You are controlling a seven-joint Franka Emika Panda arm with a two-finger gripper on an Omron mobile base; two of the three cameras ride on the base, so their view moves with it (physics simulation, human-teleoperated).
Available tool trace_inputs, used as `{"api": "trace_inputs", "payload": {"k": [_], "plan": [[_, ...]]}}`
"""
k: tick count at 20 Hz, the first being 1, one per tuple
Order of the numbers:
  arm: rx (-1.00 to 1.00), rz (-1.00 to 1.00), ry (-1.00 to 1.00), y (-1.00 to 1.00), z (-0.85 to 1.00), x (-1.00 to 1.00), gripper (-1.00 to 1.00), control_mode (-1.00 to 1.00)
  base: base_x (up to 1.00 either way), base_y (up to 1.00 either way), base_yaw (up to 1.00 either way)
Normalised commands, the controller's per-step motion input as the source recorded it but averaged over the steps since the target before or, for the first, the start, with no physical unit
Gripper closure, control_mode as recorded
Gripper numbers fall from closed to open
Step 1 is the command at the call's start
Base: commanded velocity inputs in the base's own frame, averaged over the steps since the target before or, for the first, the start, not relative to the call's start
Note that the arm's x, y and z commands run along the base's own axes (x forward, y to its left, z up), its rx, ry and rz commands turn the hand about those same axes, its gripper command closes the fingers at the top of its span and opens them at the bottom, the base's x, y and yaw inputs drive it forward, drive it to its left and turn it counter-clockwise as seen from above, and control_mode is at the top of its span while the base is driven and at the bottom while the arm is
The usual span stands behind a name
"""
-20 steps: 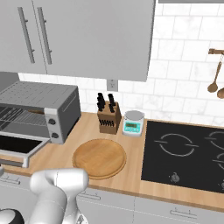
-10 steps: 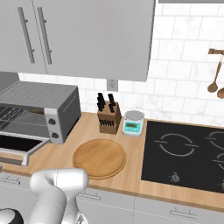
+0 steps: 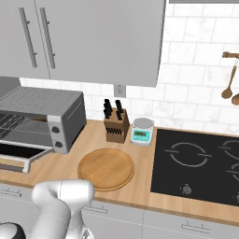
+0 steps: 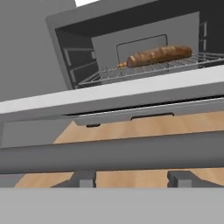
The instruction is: Pick up the kebab skewer and baguette bread, and place them inside the toaster oven. Close the toaster oven door and start by setting the timer.
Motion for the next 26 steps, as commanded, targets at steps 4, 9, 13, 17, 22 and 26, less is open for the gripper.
{"api": "trace_inputs", "payload": {"k": [4, 9, 13, 17, 22, 26], "plan": [[0.0, -0.03, 0.0, -0.26, 0.42, 0.36, -1.0, -1.0, 0.0, 0.0, 0.0], [0.0, -0.01, 0.0, -0.27, 0.37, 0.37, -1.0, -1.0, 0.0, 0.0, 0.0], [0.0, 0.0, 0.01, -0.29, 0.32, 0.41, -1.0, -1.0, 0.0, 0.0, 0.0], [0.0, 0.0, 0.02, -0.33, 0.29, 0.41, -1.0, -1.0, 0.0, 0.0, 0.0], [0.0, 0.0, 0.03, -0.3, 0.27, 0.47, -1.0, -1.0, 0.0, 0.0, 0.0], [0.0, 0.0, 0.03, -0.28, 0.23, 0.46, -1.0, -1.0, 0.0, 0.0, 0.0]]}}
